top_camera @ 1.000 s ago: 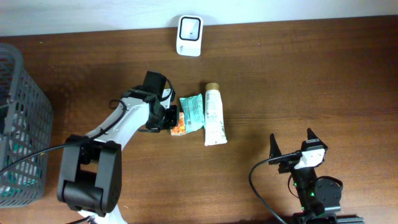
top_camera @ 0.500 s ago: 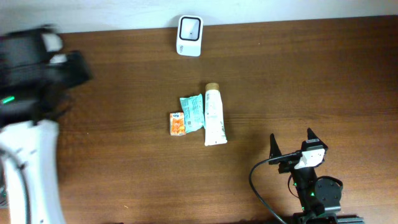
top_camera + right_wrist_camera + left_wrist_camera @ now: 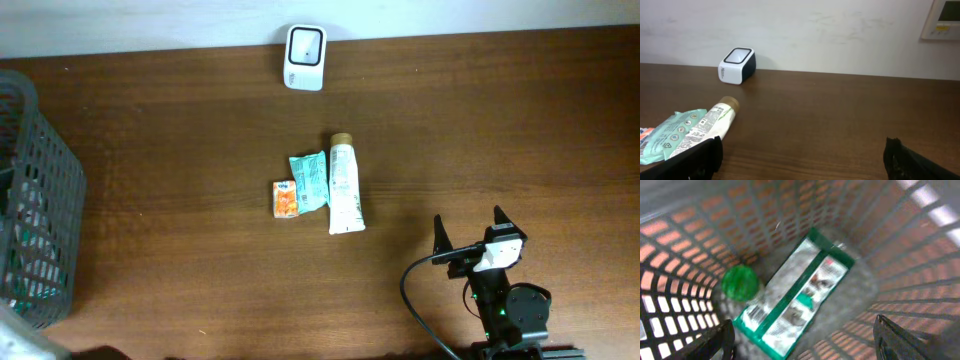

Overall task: Scan the item barcode
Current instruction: 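Carry the orange Kleenex pack and place it left of the green packet, then reach the left gripper into the gray basket and grasp the green-capped bottle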

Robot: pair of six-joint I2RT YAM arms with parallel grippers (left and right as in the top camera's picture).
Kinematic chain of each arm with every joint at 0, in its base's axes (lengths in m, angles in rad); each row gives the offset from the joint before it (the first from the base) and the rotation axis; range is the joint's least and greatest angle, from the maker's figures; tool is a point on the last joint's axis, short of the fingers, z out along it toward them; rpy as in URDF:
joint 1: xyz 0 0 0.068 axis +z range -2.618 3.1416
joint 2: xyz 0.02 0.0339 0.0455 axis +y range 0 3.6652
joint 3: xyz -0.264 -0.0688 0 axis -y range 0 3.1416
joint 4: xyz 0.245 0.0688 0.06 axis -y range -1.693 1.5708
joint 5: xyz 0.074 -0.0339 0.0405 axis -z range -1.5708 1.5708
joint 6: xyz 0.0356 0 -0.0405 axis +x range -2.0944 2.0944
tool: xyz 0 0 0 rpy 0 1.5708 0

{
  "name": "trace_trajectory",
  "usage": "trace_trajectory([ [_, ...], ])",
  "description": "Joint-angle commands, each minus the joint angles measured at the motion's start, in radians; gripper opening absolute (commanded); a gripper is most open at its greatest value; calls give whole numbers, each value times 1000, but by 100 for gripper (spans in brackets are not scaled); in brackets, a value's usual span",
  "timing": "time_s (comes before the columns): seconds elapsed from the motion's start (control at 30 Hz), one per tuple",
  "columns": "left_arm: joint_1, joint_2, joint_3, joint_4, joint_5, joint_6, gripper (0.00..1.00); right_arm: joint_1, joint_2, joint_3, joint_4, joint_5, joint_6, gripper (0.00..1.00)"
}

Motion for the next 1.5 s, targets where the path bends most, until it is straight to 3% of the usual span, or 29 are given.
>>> trace_trajectory([
  [0.0, 28, 92, 4, -42, -83, -5, 79, 6, -6, -5, -4, 2, 0, 98],
  [0.17, 57, 173, -4, -51, -130, -5, 82, 6, -6, -5, -5, 2, 0, 99],
  [0.23, 73, 197, -15, -42, -154, -5, 90, 6, -6, -5, -5, 2, 0, 98],
  [0.33, 107, 241, -21, -29, -168, -5, 92, 6, -6, -5, -4, 2, 0, 98],
  [0.67, 153, 360, -29, 35, -269, -4, 90, 6, -6, -5, -5, 2, 0, 98],
  [1.03, 155, 469, -32, 87, -268, 18, 89, 6, -6, -5, -4, 2, 0, 99],
  [1.47, 157, 501, -32, 106, -328, 18, 88, 6, -6, -5, -4, 2, 0, 98],
])
